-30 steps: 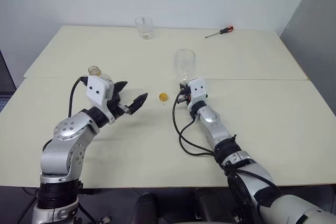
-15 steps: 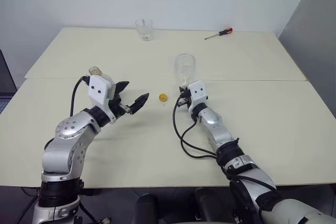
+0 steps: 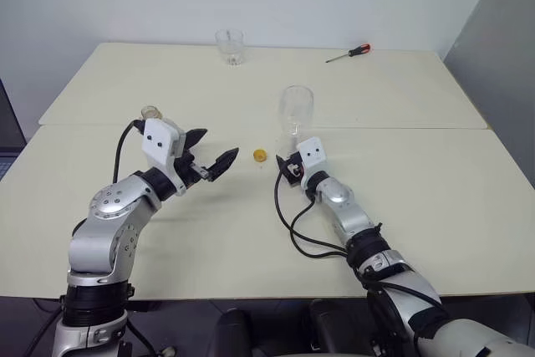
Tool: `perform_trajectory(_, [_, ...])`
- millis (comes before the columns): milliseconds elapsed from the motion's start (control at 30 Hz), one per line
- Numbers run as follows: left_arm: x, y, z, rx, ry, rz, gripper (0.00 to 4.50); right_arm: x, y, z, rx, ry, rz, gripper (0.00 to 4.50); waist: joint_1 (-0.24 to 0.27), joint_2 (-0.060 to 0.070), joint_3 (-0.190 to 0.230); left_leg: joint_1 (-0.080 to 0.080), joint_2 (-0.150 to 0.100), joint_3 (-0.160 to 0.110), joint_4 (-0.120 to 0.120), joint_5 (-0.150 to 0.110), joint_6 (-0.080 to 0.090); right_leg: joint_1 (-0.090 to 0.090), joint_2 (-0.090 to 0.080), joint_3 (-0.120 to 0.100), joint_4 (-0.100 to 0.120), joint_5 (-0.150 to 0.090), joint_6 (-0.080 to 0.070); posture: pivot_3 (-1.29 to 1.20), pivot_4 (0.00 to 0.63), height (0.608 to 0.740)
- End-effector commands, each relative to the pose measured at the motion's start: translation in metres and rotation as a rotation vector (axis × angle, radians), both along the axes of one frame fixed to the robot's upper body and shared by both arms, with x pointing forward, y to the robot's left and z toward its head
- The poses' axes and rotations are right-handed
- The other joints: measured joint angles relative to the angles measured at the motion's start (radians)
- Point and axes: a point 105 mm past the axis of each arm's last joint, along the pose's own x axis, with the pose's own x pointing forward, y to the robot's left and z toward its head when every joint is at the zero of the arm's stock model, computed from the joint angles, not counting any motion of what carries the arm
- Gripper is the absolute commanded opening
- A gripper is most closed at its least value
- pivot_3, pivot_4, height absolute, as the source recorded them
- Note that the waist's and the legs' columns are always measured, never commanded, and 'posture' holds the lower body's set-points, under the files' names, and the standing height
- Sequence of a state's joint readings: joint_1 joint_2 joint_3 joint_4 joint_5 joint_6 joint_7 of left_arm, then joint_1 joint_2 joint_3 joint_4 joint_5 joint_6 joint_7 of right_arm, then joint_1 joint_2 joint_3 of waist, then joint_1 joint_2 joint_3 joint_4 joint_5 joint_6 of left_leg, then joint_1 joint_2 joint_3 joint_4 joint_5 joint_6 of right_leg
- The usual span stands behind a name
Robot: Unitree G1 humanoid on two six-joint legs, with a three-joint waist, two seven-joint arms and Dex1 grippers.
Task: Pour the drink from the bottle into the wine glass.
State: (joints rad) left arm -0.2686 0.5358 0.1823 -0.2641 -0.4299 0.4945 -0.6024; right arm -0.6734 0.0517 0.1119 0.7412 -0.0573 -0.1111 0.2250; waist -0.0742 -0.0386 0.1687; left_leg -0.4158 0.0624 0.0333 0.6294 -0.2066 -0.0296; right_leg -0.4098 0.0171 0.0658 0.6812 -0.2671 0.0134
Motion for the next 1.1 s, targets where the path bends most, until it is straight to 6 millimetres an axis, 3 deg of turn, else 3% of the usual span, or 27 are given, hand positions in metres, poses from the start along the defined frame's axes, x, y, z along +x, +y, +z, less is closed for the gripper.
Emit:
perform_trajectory(33, [-0.002, 0.0, 0.007, 0.015, -0.035, -0.006, 4.5, -0.003, 0.002, 0.02, 0.015, -0.061, 0.032, 4.45, 0.0, 0.0, 0.0, 0.0, 0.0, 0.0, 0.0, 0.0, 0.0, 0.0, 0.0, 0.0, 0.0, 0.0, 0.0, 0.0, 0.15, 0.74])
perform_trajectory(233, [-0.005, 0.009, -0.003, -0.025, 0.005, 0.033, 4.5, -0.023, -0.009, 0.043, 0.005, -0.147, 0.102, 4.45, 0.002, 0.0, 0.0, 0.0, 0.0, 0.0, 0.0, 0.0, 0.0, -0.001, 0.0, 0.001, 0.0, 0.0, 0.0, 0.0, 0.15, 0.74])
perform_trajectory(367, [-0.013, 0.013, -0.013, -0.046, 0.027, 0.06, 4.5, -0.031, -0.021, 0.045, -0.009, -0.127, 0.105, 4.45, 0.003, 0.0, 0.0, -0.001, 0.0, 0.0, 0.0, 0.0, 0.0, -0.001, -0.001, 0.0, 0.0, -0.002, 0.003, 0.0, 0.15, 0.74])
perform_trajectory(533, [-0.019, 0.03, -0.029, -0.059, 0.012, 0.164, 4.5, -0.043, -0.048, 0.044, -0.08, -0.094, 0.153, 4.45, 0.013, 0.0, 0.001, 0.0, 0.001, 0.0, 0.0, 0.0, 0.0, -0.001, -0.001, 0.001, 0.0, -0.003, 0.004, 0.0, 0.15, 0.74])
perform_trajectory(733, [-0.03, 0.039, -0.041, -0.04, -0.033, 0.258, 4.5, -0.06, -0.081, 0.068, -0.128, -0.075, 0.25, 4.45, 0.02, 0.0, 0.001, 0.0, 0.0, 0.002, 0.0, 0.0, 0.0, -0.001, -0.001, 0.002, -0.001, -0.003, 0.005, 0.0, 0.15, 0.74])
perform_trajectory(967, [-0.032, 0.063, -0.044, -0.148, -0.06, 0.45, 4.5, -0.09, -0.089, 0.11, -0.178, -0.045, 0.404, 4.45, 0.023, -0.001, 0.001, 0.0, 0.0, 0.002, 0.0, 0.0, 0.0, 0.0, -0.001, 0.002, -0.001, -0.004, 0.006, 0.0, 0.15, 0.74])
perform_trajectory(1100, [-0.027, 0.069, -0.045, -0.15, -0.057, 0.49, 4.5, -0.111, -0.073, 0.139, -0.179, -0.029, 0.553, 4.45, 0.023, -0.001, 0.002, 0.0, -0.001, 0.001, 0.0, 0.0, 0.0, 0.0, 0.0, 0.001, -0.001, -0.004, 0.005, 0.0, 0.15, 0.74])
